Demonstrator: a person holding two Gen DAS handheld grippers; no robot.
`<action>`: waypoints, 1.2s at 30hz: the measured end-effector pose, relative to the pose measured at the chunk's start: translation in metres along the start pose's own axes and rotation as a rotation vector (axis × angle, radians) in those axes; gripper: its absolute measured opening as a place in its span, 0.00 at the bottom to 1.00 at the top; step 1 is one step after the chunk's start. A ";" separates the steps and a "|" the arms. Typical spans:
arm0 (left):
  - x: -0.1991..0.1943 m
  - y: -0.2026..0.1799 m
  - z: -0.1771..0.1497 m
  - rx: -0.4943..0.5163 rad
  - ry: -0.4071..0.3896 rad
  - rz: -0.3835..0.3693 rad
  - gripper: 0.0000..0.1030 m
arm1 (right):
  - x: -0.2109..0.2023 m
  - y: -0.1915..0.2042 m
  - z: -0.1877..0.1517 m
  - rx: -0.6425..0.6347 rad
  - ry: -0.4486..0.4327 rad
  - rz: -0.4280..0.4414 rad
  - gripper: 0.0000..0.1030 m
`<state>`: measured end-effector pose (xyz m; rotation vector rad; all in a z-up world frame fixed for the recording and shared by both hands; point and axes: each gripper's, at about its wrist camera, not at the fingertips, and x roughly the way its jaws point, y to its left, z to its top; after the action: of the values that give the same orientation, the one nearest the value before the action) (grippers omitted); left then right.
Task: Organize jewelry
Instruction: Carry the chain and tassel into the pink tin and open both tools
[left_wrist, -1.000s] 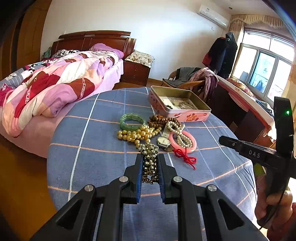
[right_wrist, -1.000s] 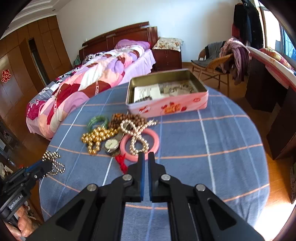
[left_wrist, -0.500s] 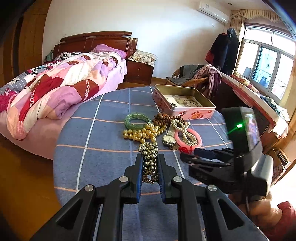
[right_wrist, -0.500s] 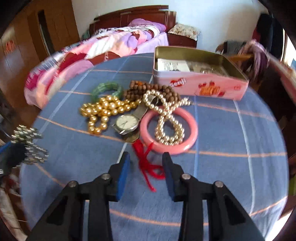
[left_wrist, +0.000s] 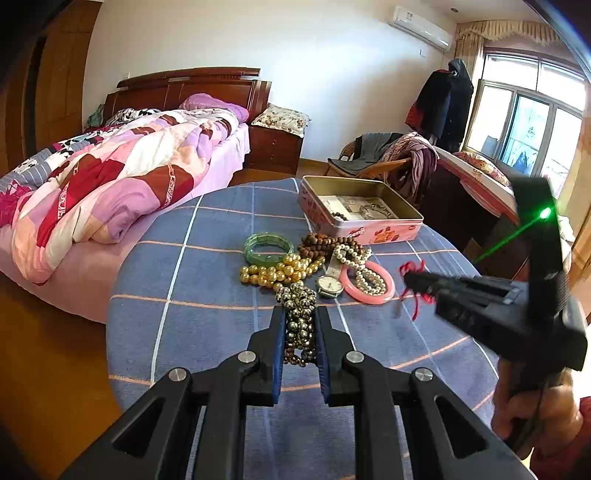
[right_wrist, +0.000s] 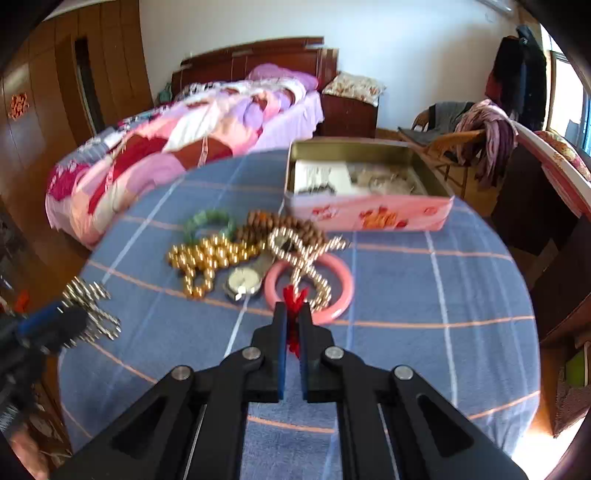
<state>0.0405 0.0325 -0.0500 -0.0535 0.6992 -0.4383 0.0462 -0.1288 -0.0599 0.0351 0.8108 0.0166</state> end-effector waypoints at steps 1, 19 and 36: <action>-0.001 -0.001 0.001 0.003 -0.004 -0.003 0.14 | -0.004 0.000 0.002 0.005 -0.012 0.001 0.08; -0.005 -0.007 0.003 0.015 -0.023 -0.026 0.14 | -0.041 -0.025 0.020 0.109 -0.124 0.096 0.08; 0.010 -0.020 0.014 0.045 -0.011 -0.063 0.14 | -0.042 -0.067 0.012 0.185 -0.111 0.115 0.08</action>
<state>0.0489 0.0088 -0.0416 -0.0357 0.6776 -0.5138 0.0260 -0.1974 -0.0242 0.2551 0.6969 0.0476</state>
